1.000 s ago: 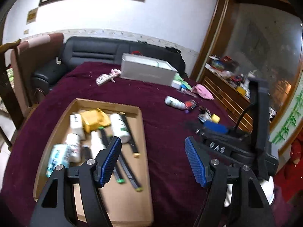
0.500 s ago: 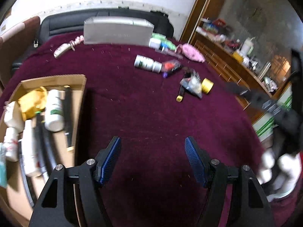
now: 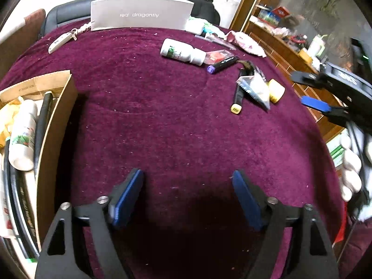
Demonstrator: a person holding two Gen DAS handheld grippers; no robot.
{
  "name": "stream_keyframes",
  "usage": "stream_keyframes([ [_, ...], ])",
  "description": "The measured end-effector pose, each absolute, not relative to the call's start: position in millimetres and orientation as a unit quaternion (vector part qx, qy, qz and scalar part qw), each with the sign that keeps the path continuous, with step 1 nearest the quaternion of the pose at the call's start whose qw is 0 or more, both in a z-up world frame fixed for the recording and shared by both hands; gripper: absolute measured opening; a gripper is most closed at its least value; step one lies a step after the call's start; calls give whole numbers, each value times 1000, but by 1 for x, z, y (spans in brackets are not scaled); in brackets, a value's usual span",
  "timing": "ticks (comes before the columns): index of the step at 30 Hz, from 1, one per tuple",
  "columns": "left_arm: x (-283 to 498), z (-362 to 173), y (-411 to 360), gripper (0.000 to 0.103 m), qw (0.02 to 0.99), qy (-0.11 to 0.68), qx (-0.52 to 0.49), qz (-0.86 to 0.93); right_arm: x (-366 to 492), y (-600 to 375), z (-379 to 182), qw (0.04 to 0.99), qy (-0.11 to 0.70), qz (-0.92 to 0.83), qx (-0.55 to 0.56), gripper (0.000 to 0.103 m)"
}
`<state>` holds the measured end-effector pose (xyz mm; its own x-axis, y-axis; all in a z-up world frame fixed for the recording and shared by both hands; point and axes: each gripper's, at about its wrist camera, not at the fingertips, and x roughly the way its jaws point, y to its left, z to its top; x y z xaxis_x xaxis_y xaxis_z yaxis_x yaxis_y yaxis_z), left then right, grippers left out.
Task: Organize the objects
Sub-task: 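Grasp the black-and-silver snack packet with the right gripper, then grasp the yellow-capped black marker with the left gripper while the right gripper holds the packet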
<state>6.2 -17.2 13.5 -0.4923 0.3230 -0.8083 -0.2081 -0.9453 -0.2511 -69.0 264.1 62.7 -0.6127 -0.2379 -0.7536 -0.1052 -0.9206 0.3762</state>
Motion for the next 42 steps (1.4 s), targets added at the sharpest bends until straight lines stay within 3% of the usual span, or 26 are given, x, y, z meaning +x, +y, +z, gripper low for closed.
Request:
stream_keyframes([
  [3, 10, 12, -11, 97, 165, -54, -469, 866, -83, 262, 60, 49, -211, -870, 444, 71],
  [5, 13, 9, -2, 101, 164, -29, -459, 873, -93, 259, 58, 53, -214, -865, 451, 71],
  [11, 14, 2, 28, 102, 119, 76, -475, 869, -125, 249, 42, 50, -213, -850, 479, 71],
  [18, 14, 2, 25, 101, 121, 70, -476, 869, -150, 231, 24, 14, -189, -837, 513, 70],
  [19, 14, 2, 25, 101, 121, 70, -476, 868, -152, 229, 21, 7, -186, -836, 517, 63],
  [20, 14, 2, 25, 101, 122, 70, -475, 869, -154, 229, 18, 7, -187, -833, 521, 49],
  [23, 16, 2, 25, 101, 121, 70, -475, 869, -147, 232, 18, 13, -210, -833, 512, 43],
  [31, 15, 2, 26, 101, 121, 70, -475, 869, -81, 244, 21, 51, -256, -829, 494, 43],
  [40, 14, 4, 27, 101, 123, 72, -476, 868, -5, 247, 28, 62, -215, -853, 472, 43],
  [42, 14, 7, 24, 95, 132, 66, -484, 863, -1, 249, 27, 64, -214, -856, 467, 43],
])
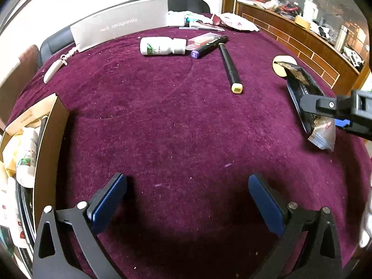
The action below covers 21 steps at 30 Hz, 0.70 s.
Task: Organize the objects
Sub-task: 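Grasp the yellow-capped black marker with the left gripper while the right gripper holds the packet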
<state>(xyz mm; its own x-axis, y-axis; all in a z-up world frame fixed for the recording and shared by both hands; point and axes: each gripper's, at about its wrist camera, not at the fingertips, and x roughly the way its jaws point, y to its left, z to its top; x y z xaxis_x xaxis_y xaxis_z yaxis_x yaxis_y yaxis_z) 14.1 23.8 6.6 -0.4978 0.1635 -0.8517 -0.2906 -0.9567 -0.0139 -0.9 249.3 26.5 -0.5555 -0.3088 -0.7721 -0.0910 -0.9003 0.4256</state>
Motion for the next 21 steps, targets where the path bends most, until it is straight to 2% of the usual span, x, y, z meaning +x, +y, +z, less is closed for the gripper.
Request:
stream_keyframes([
  [3, 8, 22, 12, 93, 145, 8, -487, 862, 1, 258, 25, 65, -221, -860, 455, 43],
  [8, -9, 50, 12, 93, 153, -33, -460, 874, 5, 281, 13, 72, -270, -857, 433, 43],
  [16, -60, 37, 68, 91, 175, 8, -469, 866, 5, 290, 0, 104, -306, -854, 407, 45],
  [18, -76, 32, 84, 73, 188, 6, -478, 858, 5, 290, 0, 107, -308, -854, 405, 46],
  [21, -93, 25, 106, 63, 187, 30, -480, 857, 4, 291, -1, 109, -312, -854, 403, 46],
])
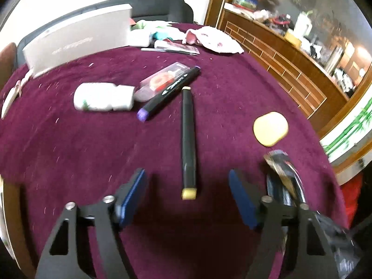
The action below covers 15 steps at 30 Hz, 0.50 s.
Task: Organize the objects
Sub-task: 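Grasp the yellow-capped black marker with the left gripper while the right gripper holds the packet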
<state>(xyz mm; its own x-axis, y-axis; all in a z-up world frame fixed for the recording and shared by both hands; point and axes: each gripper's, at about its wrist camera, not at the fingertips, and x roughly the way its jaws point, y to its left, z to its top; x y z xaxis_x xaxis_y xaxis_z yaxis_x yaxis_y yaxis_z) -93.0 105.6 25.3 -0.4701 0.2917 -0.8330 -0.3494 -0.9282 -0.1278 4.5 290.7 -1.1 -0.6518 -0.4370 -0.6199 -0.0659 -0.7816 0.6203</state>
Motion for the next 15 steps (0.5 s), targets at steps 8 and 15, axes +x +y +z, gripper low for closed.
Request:
stream_keyframes([
  [8, -117, 10, 143, 59, 168, 121, -459, 864, 5, 290, -2, 111, -317, -852, 401, 46],
  [15, -117, 8, 135, 51, 190, 112, -439, 871, 5, 291, -1, 112, -315, -853, 400, 47],
])
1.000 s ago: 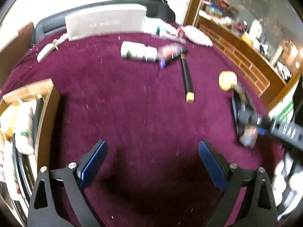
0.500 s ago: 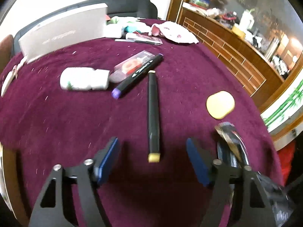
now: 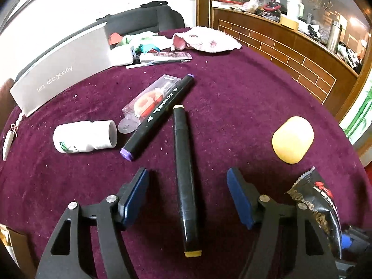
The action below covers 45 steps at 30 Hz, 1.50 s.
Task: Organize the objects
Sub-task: 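Grasp the yellow-capped black marker with the left gripper while the right gripper holds the packet, then carry the marker and black-and-silver packet with both grippers over the box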
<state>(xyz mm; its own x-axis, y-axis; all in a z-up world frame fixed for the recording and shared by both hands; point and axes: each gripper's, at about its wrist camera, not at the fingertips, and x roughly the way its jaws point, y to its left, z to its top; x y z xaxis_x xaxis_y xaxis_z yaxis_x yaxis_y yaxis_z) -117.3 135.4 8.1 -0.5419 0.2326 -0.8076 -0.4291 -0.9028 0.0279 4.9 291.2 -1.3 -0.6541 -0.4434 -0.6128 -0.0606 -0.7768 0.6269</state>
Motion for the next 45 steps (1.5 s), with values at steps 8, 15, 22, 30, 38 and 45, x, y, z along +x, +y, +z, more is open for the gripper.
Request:
stream_keyframes([
  [8, -85, 19, 114, 12, 224, 77, -459, 856, 5, 286, 1, 102, -288, -865, 399, 47],
  [15, -40, 43, 57, 12, 231, 23, -441, 867, 5, 272, 4, 80, -237, -882, 399, 47],
  [22, 18, 79, -3, 12, 244, -14, -402, 883, 2, 265, 6, 62, -208, -887, 407, 46],
  [30, 51, 99, -67, 12, 241, -58, -366, 897, 18, 223, 22, 50, -168, -884, 434, 41],
  [38, 78, 102, -122, 12, 210, -92, -351, 908, 27, 177, 48, 123, -213, -867, 432, 42],
  [45, 89, 100, -144, 12, 201, -113, -343, 911, 35, 135, 66, 180, -207, -867, 416, 42],
])
